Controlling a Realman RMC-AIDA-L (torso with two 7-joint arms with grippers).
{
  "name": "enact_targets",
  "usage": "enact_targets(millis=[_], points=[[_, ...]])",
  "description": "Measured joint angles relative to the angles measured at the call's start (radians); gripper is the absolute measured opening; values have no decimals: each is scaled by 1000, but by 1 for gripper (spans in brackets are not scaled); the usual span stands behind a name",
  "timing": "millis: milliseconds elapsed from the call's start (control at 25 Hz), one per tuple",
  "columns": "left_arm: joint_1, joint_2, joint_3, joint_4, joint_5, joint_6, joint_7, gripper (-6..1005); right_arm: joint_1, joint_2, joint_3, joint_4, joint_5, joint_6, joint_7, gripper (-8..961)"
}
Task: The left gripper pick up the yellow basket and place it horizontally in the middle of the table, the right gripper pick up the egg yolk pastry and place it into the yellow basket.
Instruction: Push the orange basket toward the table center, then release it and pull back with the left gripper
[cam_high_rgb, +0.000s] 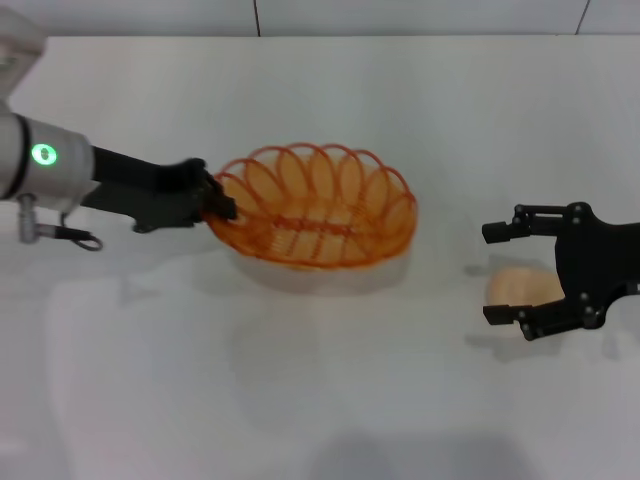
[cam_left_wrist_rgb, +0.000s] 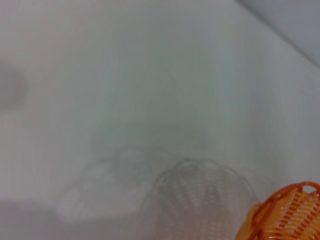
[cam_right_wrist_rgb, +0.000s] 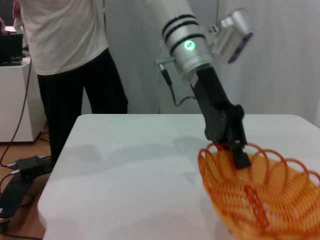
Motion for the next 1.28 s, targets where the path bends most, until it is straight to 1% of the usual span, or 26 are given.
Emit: enact_targets(millis=[80, 120, 280, 360, 400, 560, 1120, 1280], points=[[-10, -2, 56, -8, -4, -13, -50, 97, -5, -1, 0, 0, 1, -7, -10, 858], [-16, -2, 68, -10, -6, -16, -60, 97, -8, -1, 0, 0, 1, -9, -15, 858], [-35, -12, 73, -43, -14, -49, -68, 96, -17, -2, -1, -3, -2, -13, -23, 858], [-42, -10, 72, -88, -30, -70, -68, 96, -23, -2, -1, -4, -2, -17, -29, 858], [-50, -6, 72, -131, -51, -95, -67, 96, -28, -2, -1, -5, -2, -22, -33, 858], [-48, -5, 75, -140, -59, -110, -66, 95, -36, -2, -1, -9, -2, -33, -38, 858], [-38, 1, 91, -129, -27, -101, -60, 203, -39, 0, -11, -9, 0, -35, -39, 857], [-41, 6, 91, -130, -25, -87, -51, 297, -38, 2, -11, -7, 4, -35, -39, 857]])
